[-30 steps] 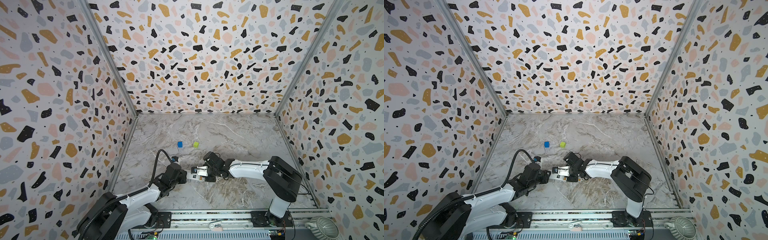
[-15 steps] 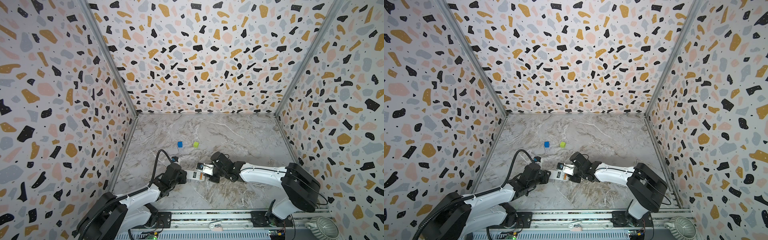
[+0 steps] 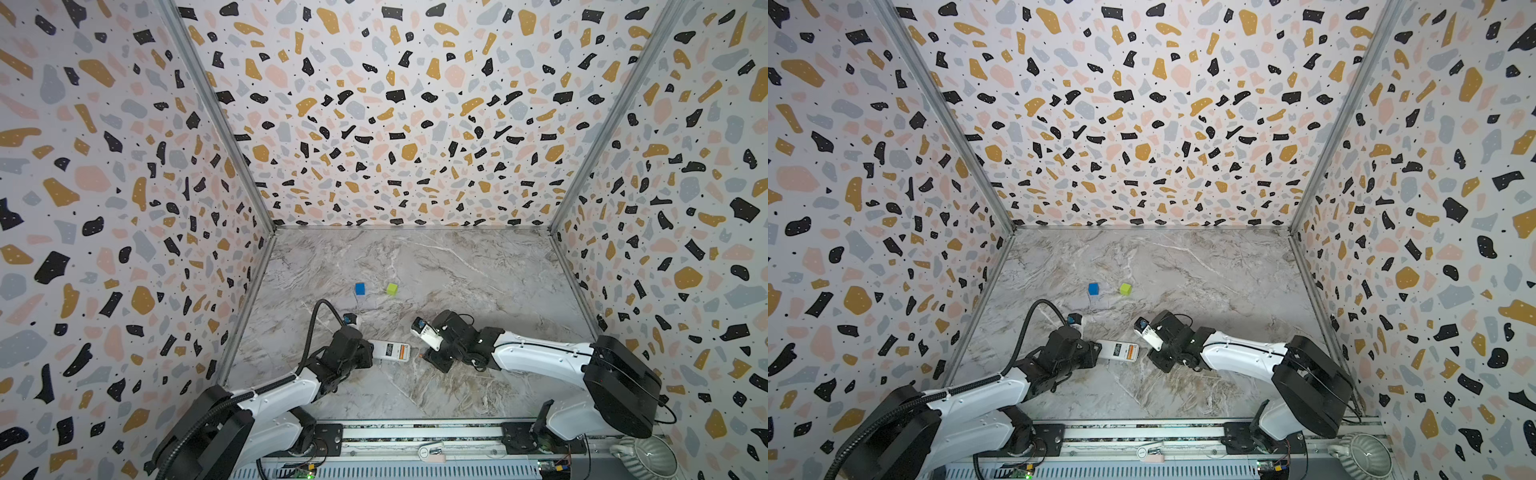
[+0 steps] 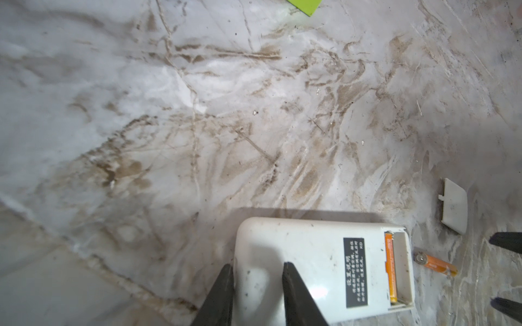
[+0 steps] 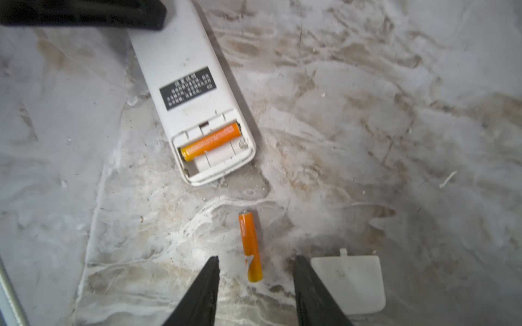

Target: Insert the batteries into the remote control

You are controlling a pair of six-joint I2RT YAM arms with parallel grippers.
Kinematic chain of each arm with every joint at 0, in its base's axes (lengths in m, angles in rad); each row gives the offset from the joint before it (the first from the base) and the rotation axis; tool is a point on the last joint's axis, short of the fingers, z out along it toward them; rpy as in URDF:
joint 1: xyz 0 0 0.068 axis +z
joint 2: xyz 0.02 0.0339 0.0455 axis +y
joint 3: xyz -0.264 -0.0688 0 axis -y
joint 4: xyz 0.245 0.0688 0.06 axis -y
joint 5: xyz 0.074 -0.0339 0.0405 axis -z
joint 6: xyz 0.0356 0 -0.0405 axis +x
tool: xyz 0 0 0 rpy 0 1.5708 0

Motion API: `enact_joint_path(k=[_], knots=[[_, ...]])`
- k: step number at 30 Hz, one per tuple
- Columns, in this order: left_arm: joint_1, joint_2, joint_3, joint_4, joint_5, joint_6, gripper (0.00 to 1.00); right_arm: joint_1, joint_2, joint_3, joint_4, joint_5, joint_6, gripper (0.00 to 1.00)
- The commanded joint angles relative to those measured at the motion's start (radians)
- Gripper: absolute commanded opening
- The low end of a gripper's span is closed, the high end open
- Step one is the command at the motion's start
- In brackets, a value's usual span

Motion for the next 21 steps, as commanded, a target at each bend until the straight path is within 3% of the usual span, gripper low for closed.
enact_joint_path(k=[1,14,21], knots=[[-0.002,-0.004,-0.024,-0.063,0.010,0.008,0.31,-0.003,0.015,0.007,-0.048,0.029,0.056,0.48],[-0.001,0.000,-0.016,-0.076,0.002,0.011,0.32,0.003,0.067,0.023,-0.061,0.007,0.035,0.43],[-0.046,-0.085,0.061,-0.173,-0.060,0.045,0.34,-0.006,0.012,0.019,-0.030,0.010,0.059,0.43]])
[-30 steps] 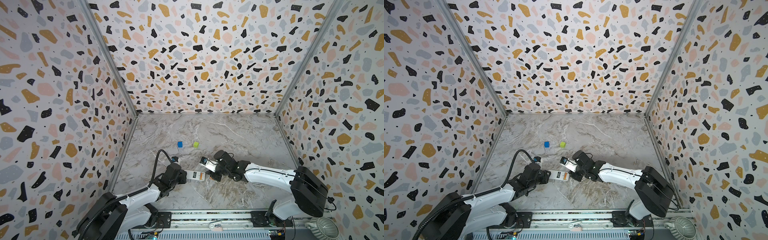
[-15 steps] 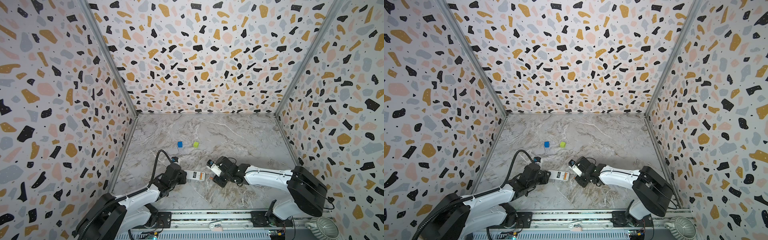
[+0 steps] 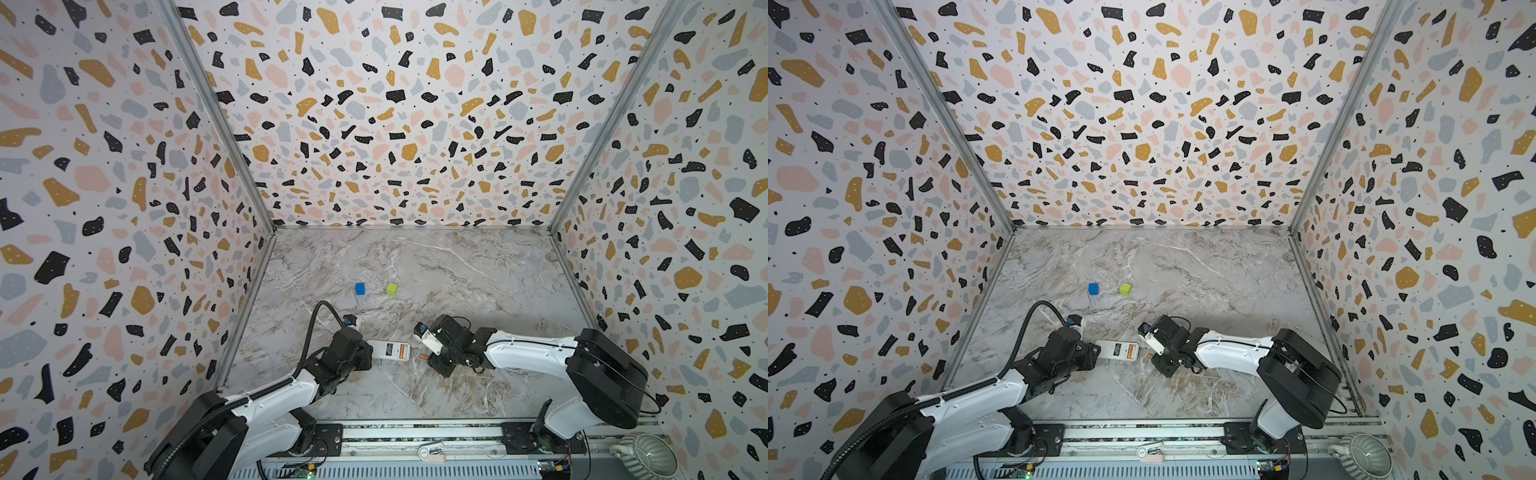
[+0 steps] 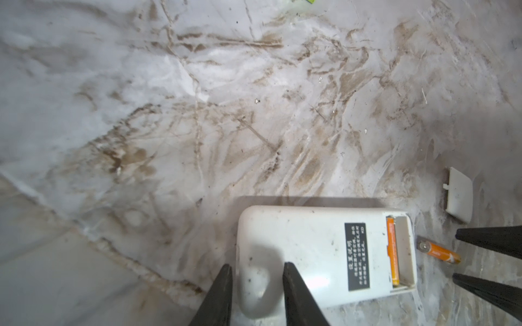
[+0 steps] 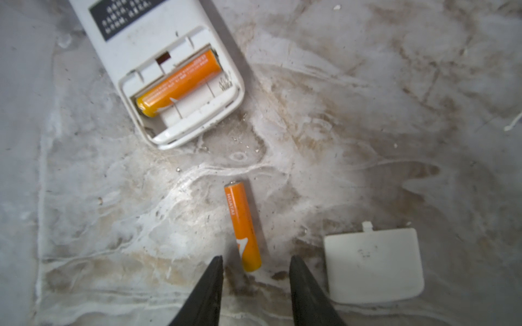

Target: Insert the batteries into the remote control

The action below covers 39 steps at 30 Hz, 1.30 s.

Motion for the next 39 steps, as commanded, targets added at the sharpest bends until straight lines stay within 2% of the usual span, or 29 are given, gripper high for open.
enact_joint_path(k=[1,5,8,11,13,15,21,24,27,39], knots=[[-0.040,-0.036,0.065,-0.087,-0.053,0.036,0.35,-0.011,-0.071,0.012,0.020,-0.003,0.025,0.44],[-0.151,-0.028,0.169,-0.167,-0.151,0.080,0.38,-0.078,-0.182,-0.038,0.096,-0.045,0.052,0.46],[-0.230,0.030,0.258,-0.205,-0.177,0.132,0.41,-0.193,-0.279,-0.106,0.180,-0.126,0.083,0.47],[-0.299,0.135,0.367,-0.234,-0.169,0.205,0.44,-0.329,-0.364,-0.184,0.265,-0.219,0.111,0.50],[-0.344,0.206,0.429,-0.234,-0.125,0.262,0.47,-0.398,-0.401,-0.213,0.295,-0.250,0.118,0.52],[-0.387,0.280,0.495,-0.252,-0.080,0.319,0.49,-0.452,-0.423,-0.231,0.314,-0.264,0.119,0.55],[-0.470,0.505,0.677,-0.399,-0.083,0.475,0.57,-0.595,-0.457,-0.288,0.396,-0.341,0.149,0.71],[-0.480,0.583,0.731,-0.447,-0.107,0.530,0.60,-0.633,-0.452,-0.307,0.417,-0.367,0.148,0.82],[-0.482,0.640,0.770,-0.475,-0.135,0.568,0.64,-0.650,-0.453,-0.321,0.429,-0.371,0.150,0.88],[-0.481,0.786,0.894,-0.563,-0.181,0.674,0.60,-0.662,-0.463,-0.339,0.453,-0.373,0.146,0.90]])
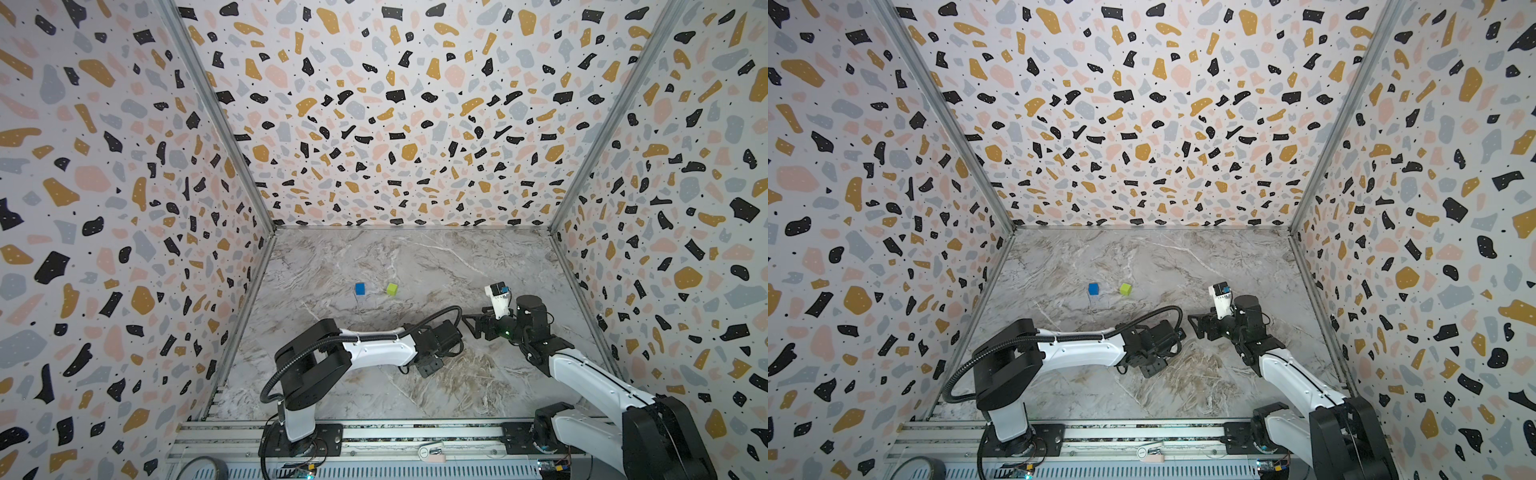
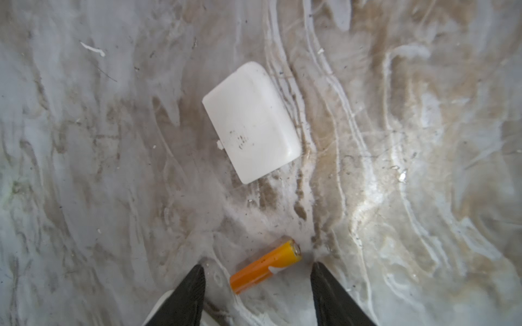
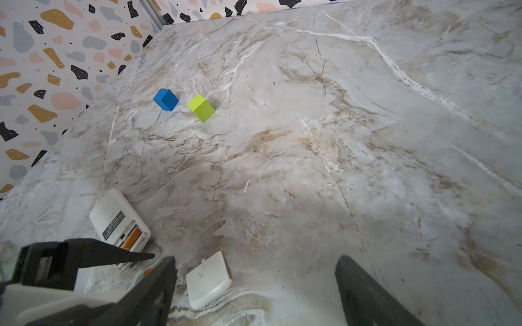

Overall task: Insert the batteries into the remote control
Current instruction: 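Move the left gripper over the loose orange battery while the right gripper withdraws, then lower the left gripper and grasp the loose orange battery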

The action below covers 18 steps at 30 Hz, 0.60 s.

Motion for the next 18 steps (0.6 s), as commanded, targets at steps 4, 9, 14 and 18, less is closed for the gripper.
enact_joint_path(k=[4,9,14,18], knots=[[0.006,0.039,0.041,-0.054,0.010,0.064,0.56,-0.007,-0.025,-0.014,0.023,-0.007,-0.004,0.89],[0.022,0.061,0.046,-0.054,0.079,0.085,0.50,-0.009,-0.049,-0.018,0.018,0.016,-0.010,0.88],[0.047,0.069,0.036,-0.052,0.120,0.086,0.42,-0.019,-0.084,-0.031,0.014,0.049,-0.011,0.87],[0.055,0.075,0.021,-0.050,0.146,0.079,0.36,-0.026,-0.098,-0.034,0.018,0.055,-0.011,0.86]])
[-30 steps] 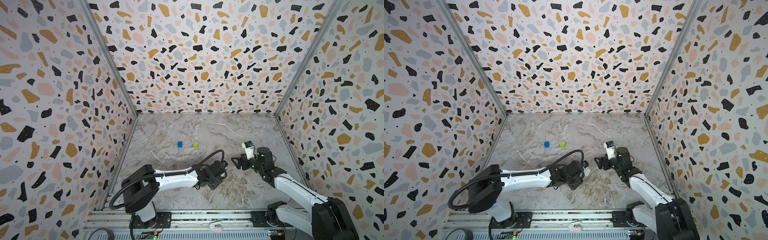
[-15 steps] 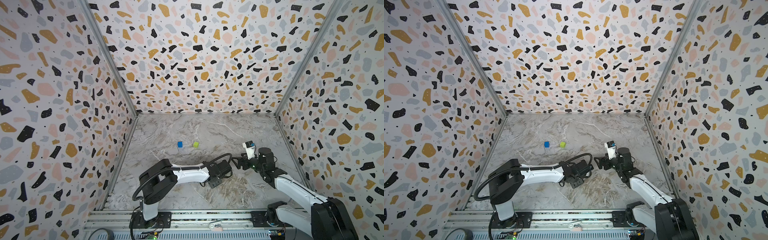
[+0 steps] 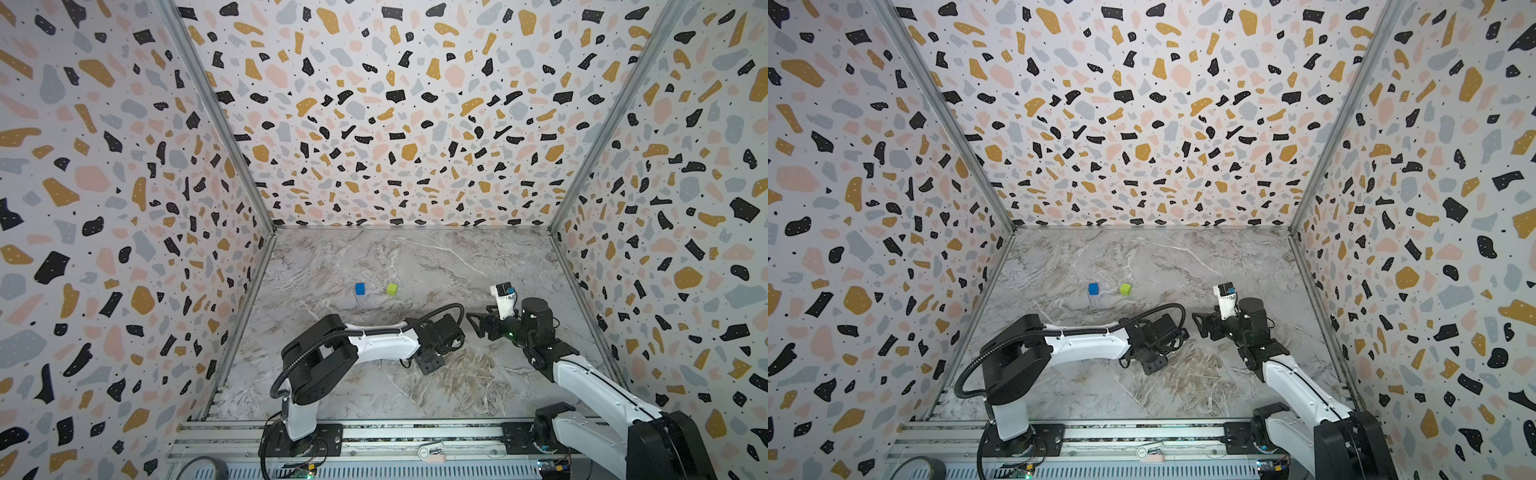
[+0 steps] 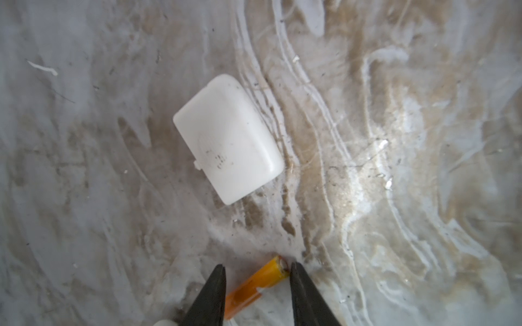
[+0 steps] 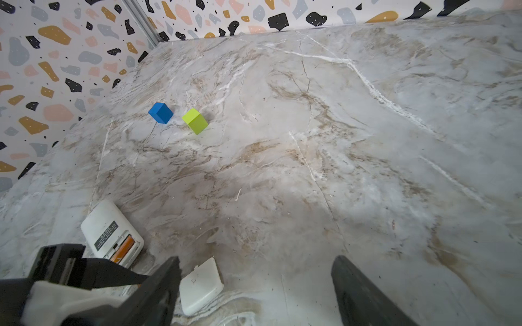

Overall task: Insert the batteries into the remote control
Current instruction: 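Lower the left gripper and grasp the loose orange battery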

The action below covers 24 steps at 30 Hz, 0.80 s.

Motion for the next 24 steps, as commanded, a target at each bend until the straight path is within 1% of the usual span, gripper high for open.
enact_joint_path(k=[1,4,7,9,16,18,21,24], knots=[[0.011,0.038,-0.024,-0.028,0.035,0.005,0.33,-0.006,-0.020,-0.004,0.008,0.018,-0.009,0.85],[0.018,0.036,-0.046,-0.013,0.055,-0.008,0.27,-0.009,-0.042,-0.011,0.014,0.034,-0.007,0.84],[0.024,0.031,-0.061,0.002,0.059,-0.023,0.26,-0.009,-0.081,-0.024,0.023,0.054,-0.007,0.84],[0.032,0.035,-0.061,0.003,0.056,-0.032,0.23,-0.009,-0.091,-0.027,0.023,0.060,-0.008,0.83],[0.056,0.047,-0.034,0.001,0.034,-0.083,0.19,-0.008,-0.092,-0.030,0.024,0.053,-0.013,0.83],[0.057,0.055,-0.020,-0.008,0.024,-0.103,0.16,-0.009,-0.091,-0.029,0.023,0.050,-0.013,0.83],[0.057,0.061,-0.013,-0.020,0.016,-0.158,0.14,-0.009,-0.094,-0.030,0.021,0.048,-0.014,0.83],[0.057,0.053,-0.032,-0.014,-0.015,-0.264,0.13,-0.009,-0.095,-0.031,0.021,0.047,-0.016,0.83]])
